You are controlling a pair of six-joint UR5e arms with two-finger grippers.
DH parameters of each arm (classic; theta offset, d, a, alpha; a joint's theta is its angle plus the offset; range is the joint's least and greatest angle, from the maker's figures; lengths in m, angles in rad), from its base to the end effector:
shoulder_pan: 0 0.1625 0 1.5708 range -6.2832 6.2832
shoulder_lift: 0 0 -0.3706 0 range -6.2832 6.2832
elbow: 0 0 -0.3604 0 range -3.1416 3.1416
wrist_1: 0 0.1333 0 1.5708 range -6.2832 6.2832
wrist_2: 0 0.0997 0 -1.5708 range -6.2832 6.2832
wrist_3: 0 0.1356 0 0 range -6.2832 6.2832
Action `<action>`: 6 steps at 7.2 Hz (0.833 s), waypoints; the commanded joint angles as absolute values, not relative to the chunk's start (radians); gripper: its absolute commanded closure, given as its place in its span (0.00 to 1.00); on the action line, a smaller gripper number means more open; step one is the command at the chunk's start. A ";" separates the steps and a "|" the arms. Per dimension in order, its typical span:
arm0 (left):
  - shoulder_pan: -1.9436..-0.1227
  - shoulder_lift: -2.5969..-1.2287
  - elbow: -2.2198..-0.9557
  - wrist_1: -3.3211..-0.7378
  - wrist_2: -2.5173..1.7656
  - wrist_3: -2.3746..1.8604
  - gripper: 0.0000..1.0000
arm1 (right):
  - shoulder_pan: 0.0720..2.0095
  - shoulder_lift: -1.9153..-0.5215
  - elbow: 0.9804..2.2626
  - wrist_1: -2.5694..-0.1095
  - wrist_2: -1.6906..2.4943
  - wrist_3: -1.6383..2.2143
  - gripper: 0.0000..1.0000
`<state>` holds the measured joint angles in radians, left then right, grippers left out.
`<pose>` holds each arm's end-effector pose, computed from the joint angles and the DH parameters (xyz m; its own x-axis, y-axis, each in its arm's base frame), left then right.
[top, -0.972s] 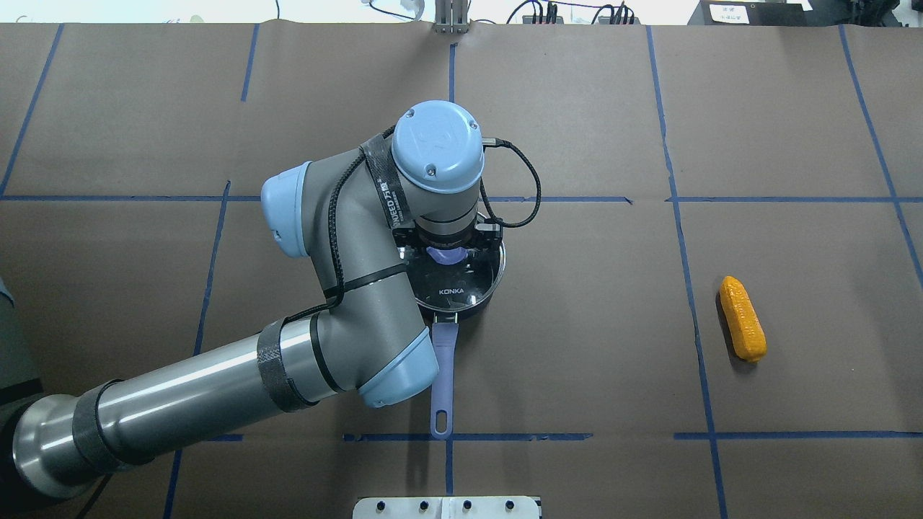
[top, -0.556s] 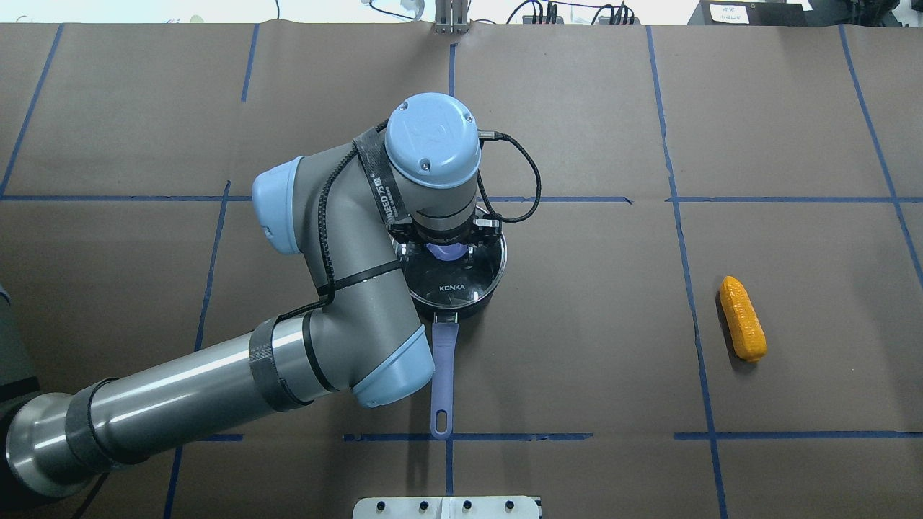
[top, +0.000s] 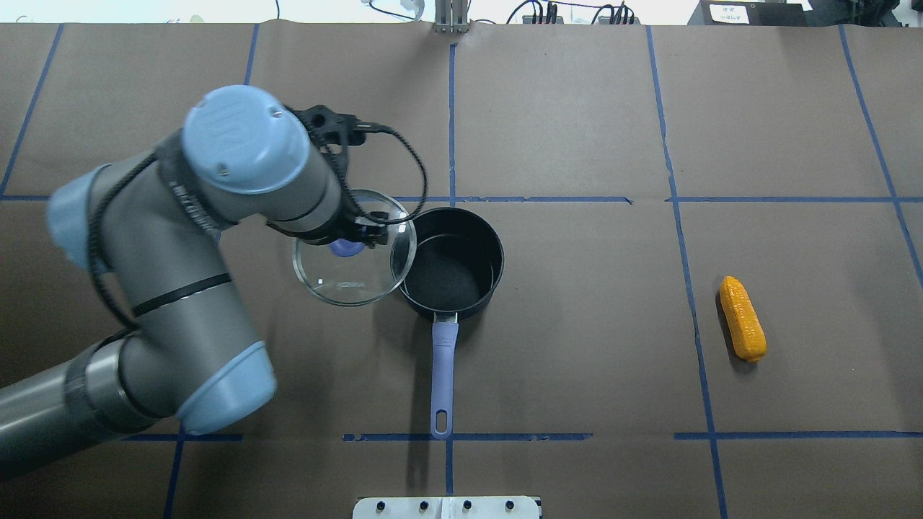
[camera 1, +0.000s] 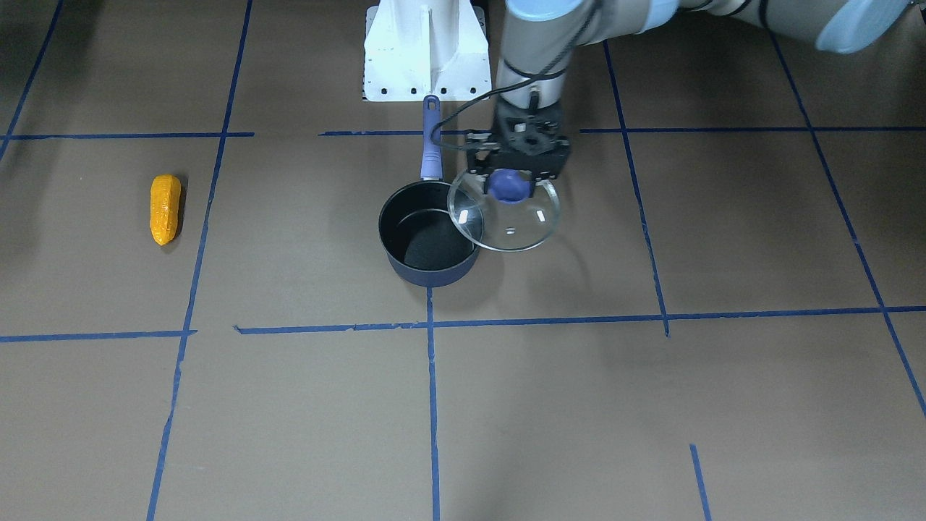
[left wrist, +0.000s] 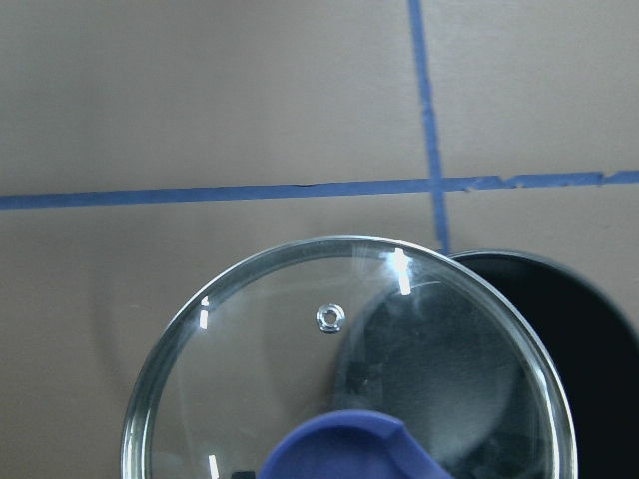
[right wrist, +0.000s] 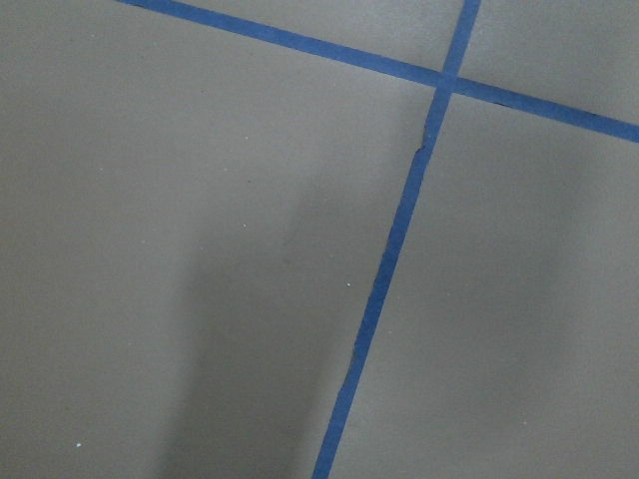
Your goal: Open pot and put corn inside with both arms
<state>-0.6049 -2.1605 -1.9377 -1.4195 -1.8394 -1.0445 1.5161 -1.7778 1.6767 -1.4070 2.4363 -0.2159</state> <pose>0.4194 -0.4083 0.1947 0.6892 0.1123 -0.7158 0.0517 0.9778 0.2032 0.0088 -0.3885 0.6430 0.6180 -0.2946 0.7289 0.1914 0.9556 0.2240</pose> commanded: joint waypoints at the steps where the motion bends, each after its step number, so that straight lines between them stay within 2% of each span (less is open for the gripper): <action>1: -0.614 -1.999 -1.985 -1.431 -1.844 -1.005 1.00 | 1.496 -1.776 1.677 -1.407 2.437 -0.198 0.00; 3: -0.617 -1.956 -1.973 -1.431 -1.932 -1.009 1.00 | 1.483 -1.776 1.678 -1.407 2.437 -0.179 0.00; 6: -0.614 -1.954 -1.815 -1.627 -1.977 -1.020 0.98 | 1.436 -1.767 1.678 -1.404 2.473 -0.128 0.00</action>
